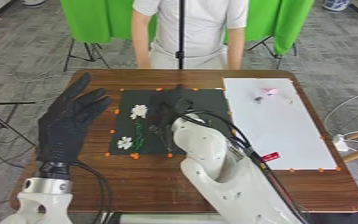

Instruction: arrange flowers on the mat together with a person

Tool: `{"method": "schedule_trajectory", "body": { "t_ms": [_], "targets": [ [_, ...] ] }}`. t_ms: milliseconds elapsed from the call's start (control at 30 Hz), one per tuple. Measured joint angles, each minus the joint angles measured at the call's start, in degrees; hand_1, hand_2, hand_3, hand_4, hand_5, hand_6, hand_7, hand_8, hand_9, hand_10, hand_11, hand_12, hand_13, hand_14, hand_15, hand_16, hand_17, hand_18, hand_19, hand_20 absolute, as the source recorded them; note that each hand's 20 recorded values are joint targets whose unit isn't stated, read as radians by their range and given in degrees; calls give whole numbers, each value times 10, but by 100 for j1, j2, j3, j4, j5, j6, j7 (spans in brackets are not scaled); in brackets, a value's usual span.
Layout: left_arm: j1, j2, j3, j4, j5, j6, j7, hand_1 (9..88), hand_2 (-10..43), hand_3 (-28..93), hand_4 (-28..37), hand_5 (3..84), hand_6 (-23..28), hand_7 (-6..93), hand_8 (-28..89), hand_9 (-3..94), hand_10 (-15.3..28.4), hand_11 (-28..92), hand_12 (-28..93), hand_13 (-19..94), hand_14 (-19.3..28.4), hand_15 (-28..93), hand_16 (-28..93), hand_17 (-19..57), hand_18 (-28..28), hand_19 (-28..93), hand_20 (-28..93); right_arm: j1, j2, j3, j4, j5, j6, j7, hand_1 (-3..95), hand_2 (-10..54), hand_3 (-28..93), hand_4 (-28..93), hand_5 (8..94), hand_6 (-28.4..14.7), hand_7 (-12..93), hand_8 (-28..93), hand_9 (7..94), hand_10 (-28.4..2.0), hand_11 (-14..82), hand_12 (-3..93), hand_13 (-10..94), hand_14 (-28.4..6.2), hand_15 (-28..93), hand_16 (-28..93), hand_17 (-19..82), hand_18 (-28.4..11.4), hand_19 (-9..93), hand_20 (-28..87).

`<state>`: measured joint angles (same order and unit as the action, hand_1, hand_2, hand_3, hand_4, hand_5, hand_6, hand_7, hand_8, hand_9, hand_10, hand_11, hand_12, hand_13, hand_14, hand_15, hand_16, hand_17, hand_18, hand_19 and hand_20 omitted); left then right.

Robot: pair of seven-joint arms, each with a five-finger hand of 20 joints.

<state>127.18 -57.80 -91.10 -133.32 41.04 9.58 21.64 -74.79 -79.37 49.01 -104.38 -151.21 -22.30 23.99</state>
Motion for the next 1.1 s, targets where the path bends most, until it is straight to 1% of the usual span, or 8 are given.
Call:
{"method": "schedule_trajectory", "body": {
  "t_ms": [200, 300, 400, 533, 733, 900, 967, 1100],
  "targets": [
    [262, 99, -94, -22, -11, 402, 130, 222, 80, 769, -274, 358, 86, 111, -97, 365, 214, 254, 95, 276, 278, 501, -107, -63, 261, 641, 35, -854, -27, 1417, -1226, 2219, 214, 60, 237, -72, 800, -283, 488, 26, 113, -131, 499, -195, 182, 121, 387, -191, 511, 66, 12, -197, 527, 153],
    [416, 102, -161, -22, -8, 478, 193, 216, 80, 770, -281, 364, 93, 97, -99, 373, 208, 234, 84, 295, 276, 470, -116, -43, 250, 638, 29, -1249, -56, 2176, -1718, 2988, 195, 305, 215, -17, 796, -283, 457, 13, 109, -128, 477, -194, 153, 118, 374, -207, 453, 70, 12, -198, 523, 154],
    [513, 119, -160, -20, -19, 535, 310, 213, 79, 778, -282, 374, 110, 81, -95, 383, 204, 206, 61, 339, 242, 382, -113, -14, 222, 624, -5, -1632, -186, 3043, -1989, 3561, 101, 559, 183, 50, 804, -283, 453, -2, 98, -123, 460, -173, 98, 110, 368, -223, 322, 112, 22, -197, 521, 152],
    [531, 213, -92, -11, -15, 756, 554, 208, 78, 776, -283, 363, 83, 94, -98, 346, 179, 182, 73, 289, 247, 362, -79, -71, 209, 542, 8, -2207, -303, 4144, -2047, 4685, 162, 566, 173, 67, 807, -283, 435, -8, 92, -121, 447, -162, 73, 110, 362, -227, 254, 126, 26, -196, 518, 150],
    [626, 206, -185, -1, 349, 809, 460, 204, 77, 782, -283, 364, 80, 93, -100, 355, 179, 176, 70, 305, 233, 346, -88, -35, 196, 542, 26, -3406, -198, 4934, -2250, 6344, 667, -21, 169, 79, 819, -283, 412, -6, 88, -118, 442, -153, 64, 110, 363, -226, 225, 142, 32, -194, 511, 149],
    [651, 153, -116, 57, 307, 866, 464, 204, 77, 785, -283, 363, 77, 97, -101, 360, 184, 179, 67, 305, 225, 322, -91, -36, 198, 540, 7, -4232, -167, 4957, -2358, 7664, 1076, -442, 168, 84, 828, -283, 399, -5, 92, -120, 441, -148, 60, 112, 366, -226, 218, 157, 33, -193, 508, 153],
    [659, 110, -91, 77, 294, 863, 453, 204, 78, 783, -283, 356, 74, 100, -101, 356, 185, 185, 75, 287, 250, 360, -75, -54, 216, 553, 13, -4438, -203, 4958, -2360, 8260, 1076, -496, 168, 85, 829, -283, 401, -6, 95, -120, 446, -152, 64, 115, 372, -225, 228, 163, 32, -193, 510, 156],
    [704, 12, -91, 83, 299, 806, 305, 204, 79, 781, -283, 351, 73, 99, -100, 354, 190, 191, 81, 286, 267, 409, -82, -58, 231, 571, 21, -4658, -265, 4958, -2363, 9371, 1081, -581, 168, 87, 829, -283, 406, -5, 99, -122, 448, -152, 67, 115, 371, -224, 229, 162, 31, -194, 507, 159]
  ]
}}
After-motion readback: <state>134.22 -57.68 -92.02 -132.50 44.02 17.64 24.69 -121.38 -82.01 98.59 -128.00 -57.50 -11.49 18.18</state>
